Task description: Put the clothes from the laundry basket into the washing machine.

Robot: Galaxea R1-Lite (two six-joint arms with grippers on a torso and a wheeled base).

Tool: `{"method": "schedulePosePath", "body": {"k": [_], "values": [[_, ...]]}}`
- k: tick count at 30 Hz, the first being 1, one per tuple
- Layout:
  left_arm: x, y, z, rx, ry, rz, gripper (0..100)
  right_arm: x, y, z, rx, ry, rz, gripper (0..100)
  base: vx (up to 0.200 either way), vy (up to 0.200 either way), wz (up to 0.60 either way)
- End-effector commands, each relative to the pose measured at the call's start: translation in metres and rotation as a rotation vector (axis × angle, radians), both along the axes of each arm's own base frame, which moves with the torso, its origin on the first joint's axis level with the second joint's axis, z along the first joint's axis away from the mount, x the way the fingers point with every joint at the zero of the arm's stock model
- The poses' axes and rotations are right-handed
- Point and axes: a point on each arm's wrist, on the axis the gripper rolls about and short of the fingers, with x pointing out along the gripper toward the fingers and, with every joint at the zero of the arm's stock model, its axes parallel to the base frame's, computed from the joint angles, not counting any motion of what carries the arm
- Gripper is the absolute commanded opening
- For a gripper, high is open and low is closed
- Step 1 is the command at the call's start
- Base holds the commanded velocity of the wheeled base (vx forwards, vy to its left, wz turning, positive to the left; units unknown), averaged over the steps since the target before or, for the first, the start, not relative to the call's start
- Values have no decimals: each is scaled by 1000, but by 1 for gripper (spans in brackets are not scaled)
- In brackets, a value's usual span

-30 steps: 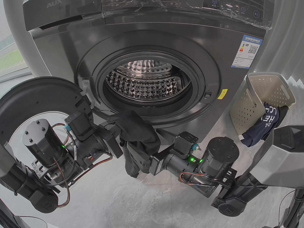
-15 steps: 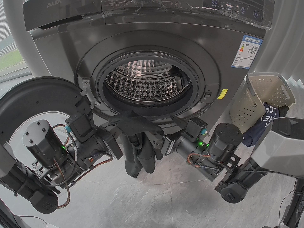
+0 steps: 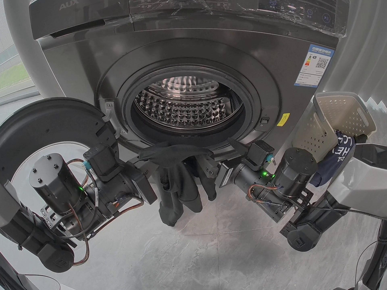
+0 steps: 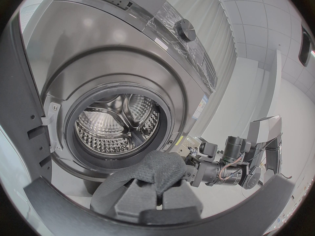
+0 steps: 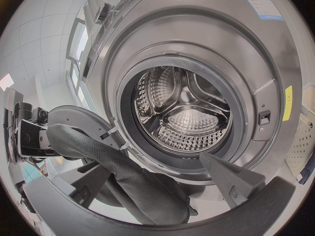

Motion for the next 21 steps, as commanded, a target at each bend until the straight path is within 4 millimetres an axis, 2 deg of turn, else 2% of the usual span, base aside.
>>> {"method": "schedulePosePath", "body": {"k": [1,4,7,12,20,21], "values": [[-1,-1,1,-4,-4,-7,0,-1,6,-4,-3,4,13,100,0,0,0],[-1,-1,2,-6,-7,-7,0,2,19,-21,-23,27,35,100,0,0,0],[-1,0,3,-10,-10,-6,0,4,29,-29,-28,31,50,100,0,0,0],[-1,-1,4,-12,-13,-6,0,13,32,-42,-42,42,38,100,0,0,0],[-1,-1,3,-9,-8,-6,0,16,32,-35,-20,25,35,100,0,0,0],[-1,-1,2,-6,-5,-6,0,15,32,-33,-15,21,36,0,0,0,0]]}}
